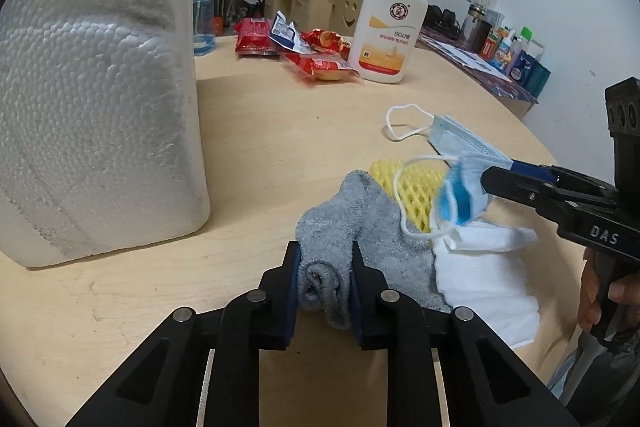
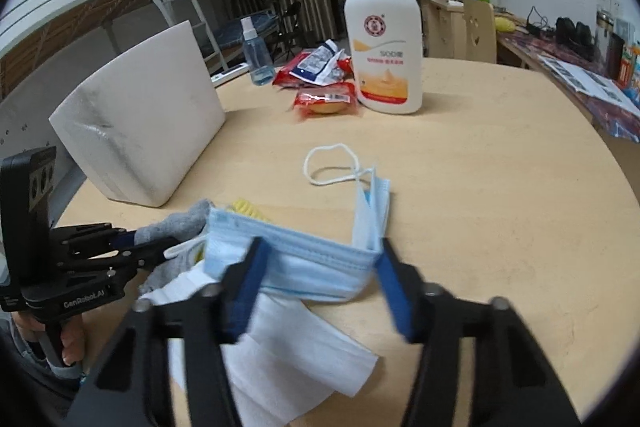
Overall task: Organize soft objects
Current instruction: 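Hold the grey sock with the left tool while the right tool grasps the blue mask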
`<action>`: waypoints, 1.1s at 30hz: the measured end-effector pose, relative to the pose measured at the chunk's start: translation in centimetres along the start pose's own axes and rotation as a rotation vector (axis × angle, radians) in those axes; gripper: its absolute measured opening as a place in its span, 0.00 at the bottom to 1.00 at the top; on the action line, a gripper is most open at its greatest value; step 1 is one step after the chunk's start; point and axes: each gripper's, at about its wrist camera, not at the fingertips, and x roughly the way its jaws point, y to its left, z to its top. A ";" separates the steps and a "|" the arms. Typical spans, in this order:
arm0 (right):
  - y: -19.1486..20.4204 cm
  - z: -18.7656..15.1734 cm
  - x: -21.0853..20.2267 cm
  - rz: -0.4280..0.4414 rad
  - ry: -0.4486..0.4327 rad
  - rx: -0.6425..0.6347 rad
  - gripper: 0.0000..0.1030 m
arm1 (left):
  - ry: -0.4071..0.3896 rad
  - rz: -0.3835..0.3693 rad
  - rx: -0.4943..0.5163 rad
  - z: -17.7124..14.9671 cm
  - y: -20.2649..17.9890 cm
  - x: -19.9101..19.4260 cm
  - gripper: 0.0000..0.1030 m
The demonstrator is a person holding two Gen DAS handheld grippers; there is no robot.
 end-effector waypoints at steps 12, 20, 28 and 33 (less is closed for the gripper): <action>-0.2 -0.1 -1.0 0.048 -0.047 0.035 0.20 | -0.013 -0.012 0.005 -0.2 0.0 -0.3 0.18; -0.1 0.2 -2.9 0.070 -0.114 0.057 0.18 | -0.072 -0.016 0.021 0.0 -0.2 -1.6 0.18; 0.1 -0.4 -2.8 0.056 -0.060 0.056 0.20 | -0.097 -0.006 0.012 0.2 0.3 -2.7 0.18; 0.2 -0.6 -1.8 0.016 -0.039 0.038 0.59 | -0.083 -0.010 0.010 0.1 0.5 -2.5 0.18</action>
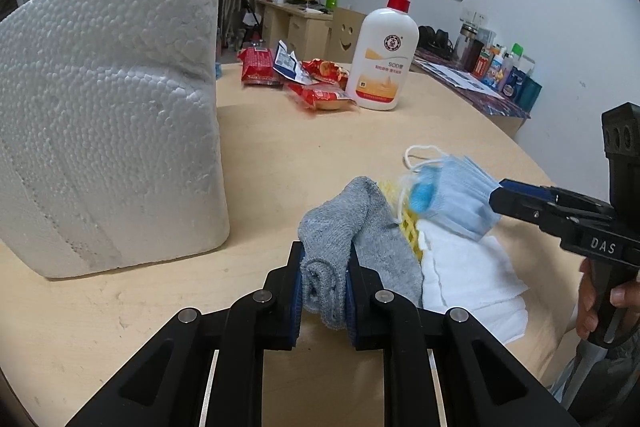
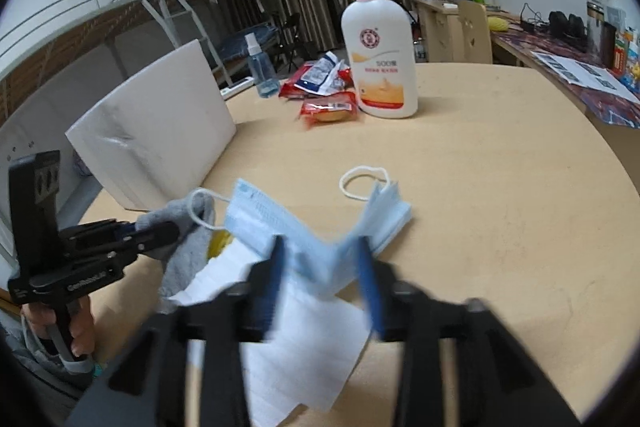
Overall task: Organize soft objects
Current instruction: 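Hold the grey sock with the left tool while the right tool grasps the blue mask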
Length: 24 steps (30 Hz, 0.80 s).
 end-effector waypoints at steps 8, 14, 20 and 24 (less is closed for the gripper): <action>-0.5 0.6 1.4 0.011 0.019 0.007 0.72 | 0.009 -0.006 0.003 -0.3 -0.1 0.3 0.18; 0.0 0.9 3.0 0.022 0.067 -0.007 0.72 | 0.014 -0.013 0.005 -0.2 -0.1 0.6 0.18; 0.0 0.9 3.2 0.036 0.067 0.014 0.72 | 0.019 -0.018 0.001 -0.2 0.1 0.8 0.18; 0.0 0.7 3.1 0.029 0.066 0.010 0.72 | 0.021 -0.019 0.002 -0.2 0.0 0.9 0.18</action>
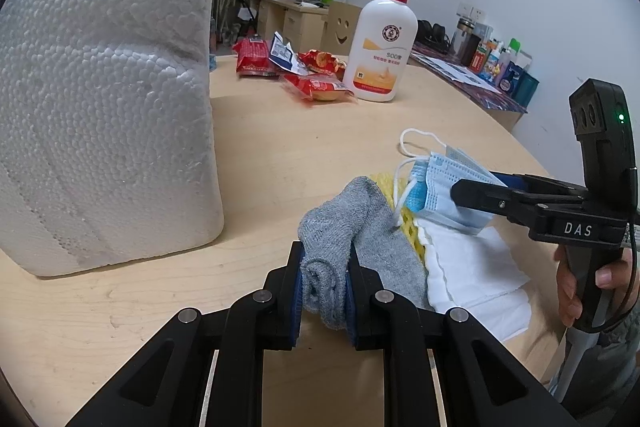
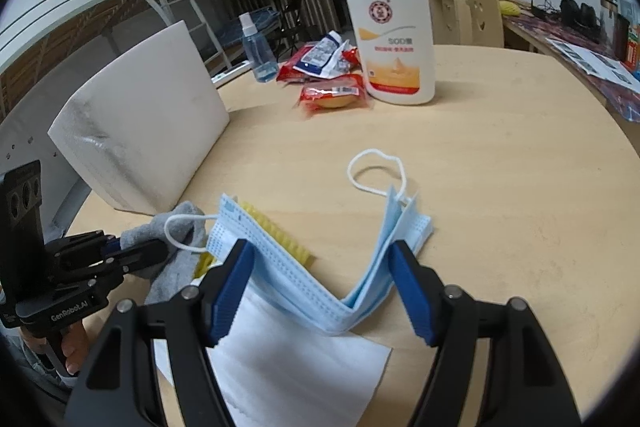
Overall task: Organize soft objects
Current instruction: 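Hold the grey sock with the left tool while the right tool grasps the blue mask, then lift the sock and mask and carry both tools over the foam box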
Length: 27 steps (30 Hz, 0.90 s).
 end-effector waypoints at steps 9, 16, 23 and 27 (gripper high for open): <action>0.5 -0.5 -0.9 -0.018 -0.033 -0.006 0.25 | -0.011 0.000 -0.001 -0.1 0.1 -0.4 0.18; 0.8 -0.2 -3.1 -0.048 -0.105 -0.006 0.25 | -0.039 -0.004 -0.005 0.1 0.0 -1.5 0.18; 1.3 0.0 -5.2 -0.029 -0.167 0.007 0.25 | -0.112 0.006 0.016 1.2 -0.6 -4.0 0.18; 1.9 0.0 -6.6 -0.025 -0.203 0.009 0.25 | -0.155 0.018 0.023 1.7 -1.1 -5.6 0.18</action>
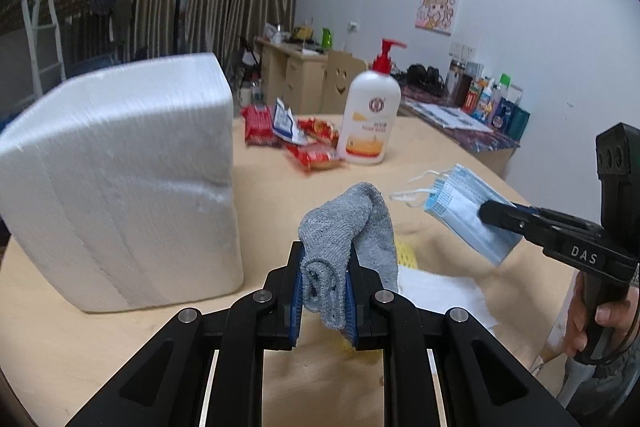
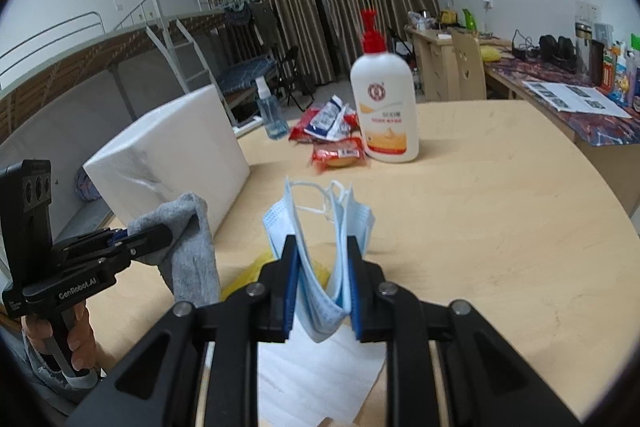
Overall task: Organize soft objects
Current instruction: 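Lift the sock and mask and carry both tools over the foam box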
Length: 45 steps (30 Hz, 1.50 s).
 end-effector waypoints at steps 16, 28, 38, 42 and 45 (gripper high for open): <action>2.8 0.1 -5.5 0.010 -0.138 -0.035 0.25 | -0.164 0.062 0.044 1.4 -1.9 -6.8 0.18; 6.0 -1.2 -9.7 0.041 -0.235 -0.086 0.25 | -0.268 0.094 0.077 -0.7 -3.6 -14.0 0.18; 8.3 -3.0 -12.8 0.074 -0.301 -0.123 0.25 | -0.332 0.123 0.090 -3.8 -4.7 -19.5 0.18; 9.4 -3.6 -13.4 0.089 -0.320 -0.146 0.25 | -0.348 0.129 0.093 -5.1 -4.8 -21.6 0.18; 10.2 -4.2 -13.5 0.104 -0.324 -0.160 0.25 | -0.368 0.145 0.101 -5.9 -5.0 -22.8 0.18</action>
